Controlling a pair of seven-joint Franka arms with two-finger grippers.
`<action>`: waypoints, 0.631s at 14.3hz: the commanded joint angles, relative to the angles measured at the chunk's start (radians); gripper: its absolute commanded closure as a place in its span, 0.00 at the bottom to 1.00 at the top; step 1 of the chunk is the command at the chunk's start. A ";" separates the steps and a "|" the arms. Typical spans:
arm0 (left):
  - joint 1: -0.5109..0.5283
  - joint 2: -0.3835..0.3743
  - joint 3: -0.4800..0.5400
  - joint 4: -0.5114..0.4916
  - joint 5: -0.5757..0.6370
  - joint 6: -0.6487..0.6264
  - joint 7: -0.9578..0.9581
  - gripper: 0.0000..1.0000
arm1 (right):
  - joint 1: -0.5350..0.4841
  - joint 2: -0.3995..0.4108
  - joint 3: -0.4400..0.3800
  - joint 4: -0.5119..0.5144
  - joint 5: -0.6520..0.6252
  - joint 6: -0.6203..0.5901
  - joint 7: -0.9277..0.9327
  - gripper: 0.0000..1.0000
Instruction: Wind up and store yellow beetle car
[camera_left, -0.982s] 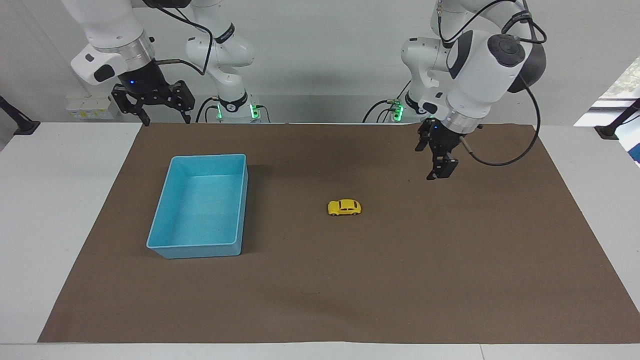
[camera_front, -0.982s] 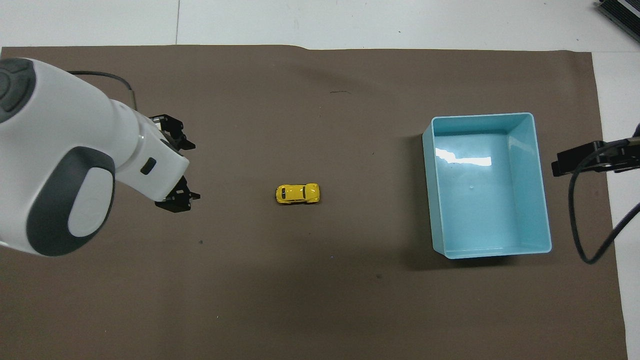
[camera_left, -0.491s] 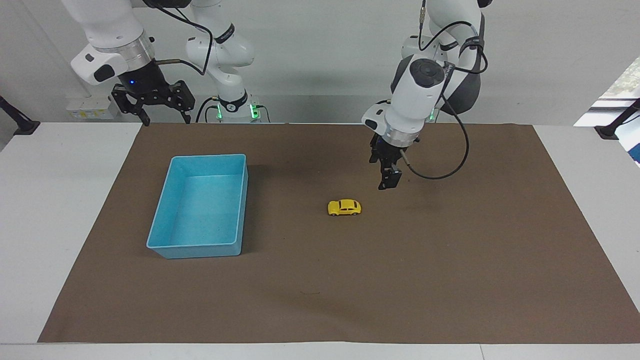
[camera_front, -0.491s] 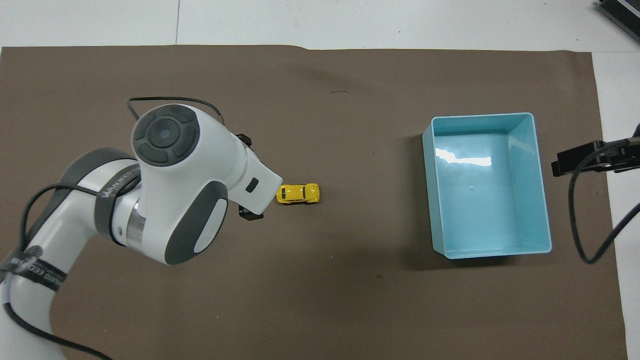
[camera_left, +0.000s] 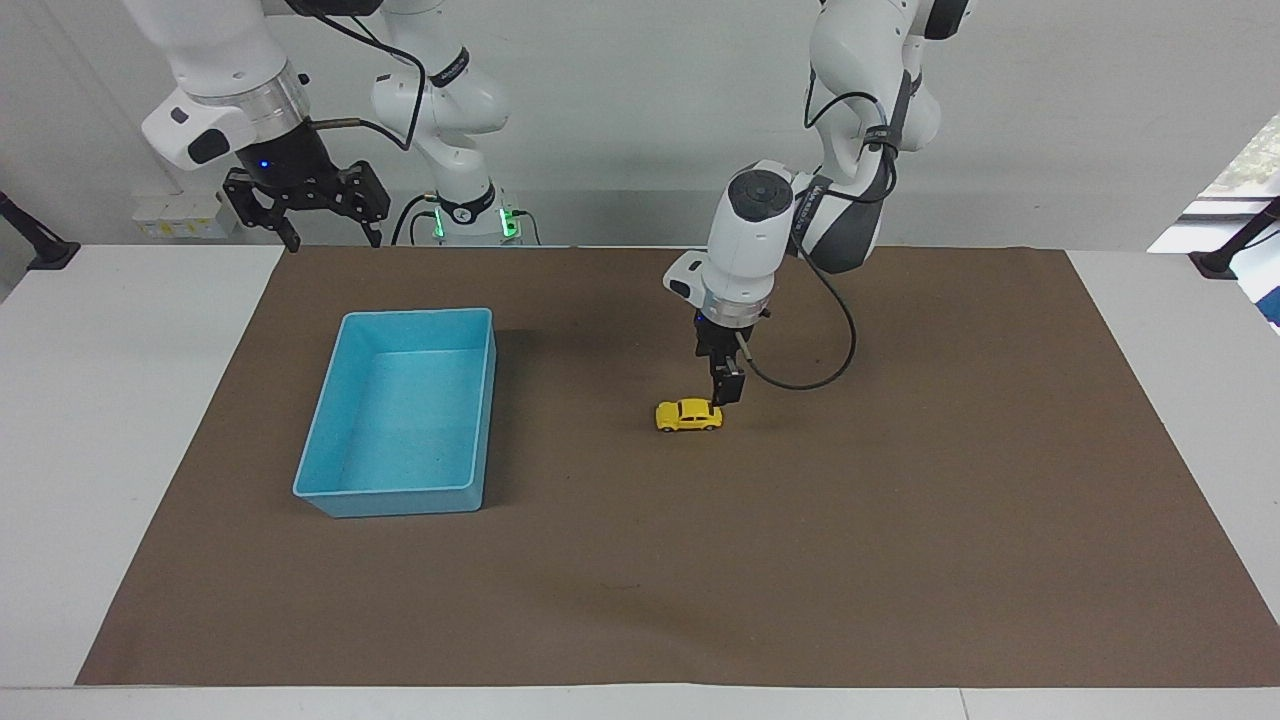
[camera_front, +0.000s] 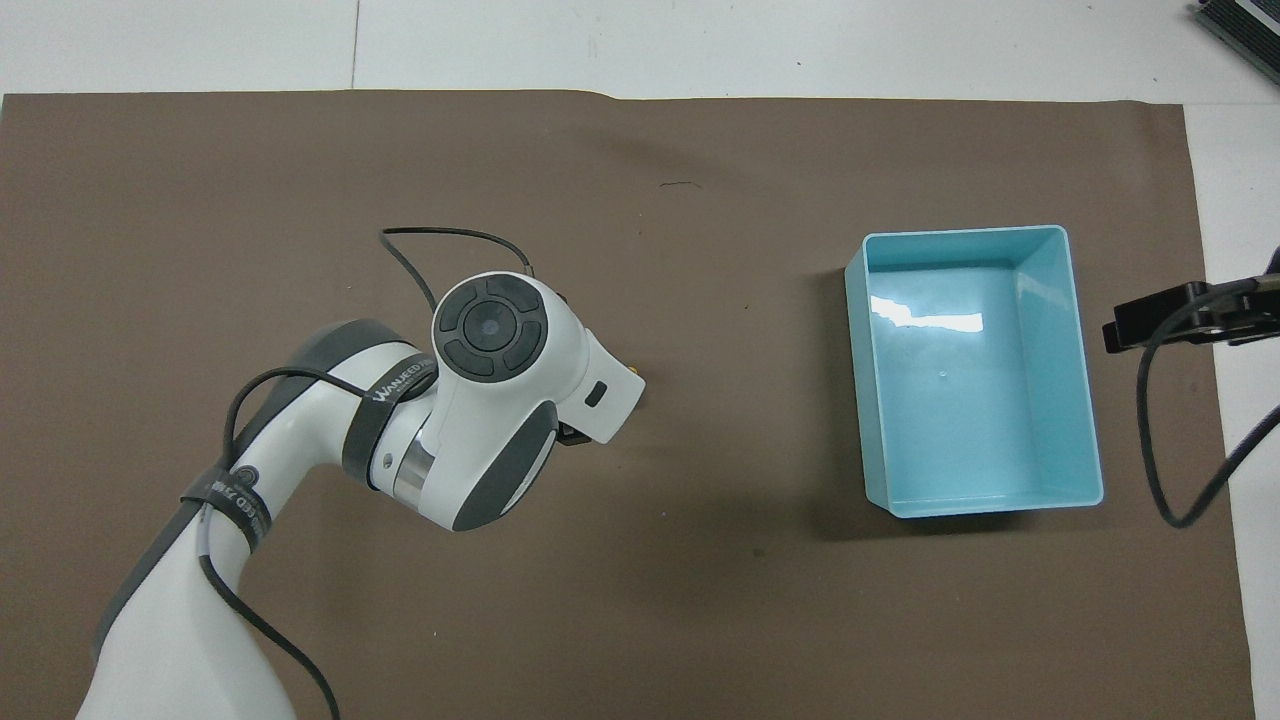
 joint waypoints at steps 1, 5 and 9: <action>-0.023 -0.004 0.019 -0.075 0.024 0.110 -0.025 0.00 | -0.014 0.000 0.010 0.010 0.015 -0.008 0.015 0.00; -0.052 0.085 0.019 -0.075 0.022 0.194 -0.054 0.00 | -0.012 0.000 0.011 0.010 0.021 -0.009 0.015 0.00; -0.074 0.105 0.022 -0.070 0.022 0.196 -0.080 0.00 | -0.012 0.000 0.011 0.010 0.019 -0.009 0.015 0.00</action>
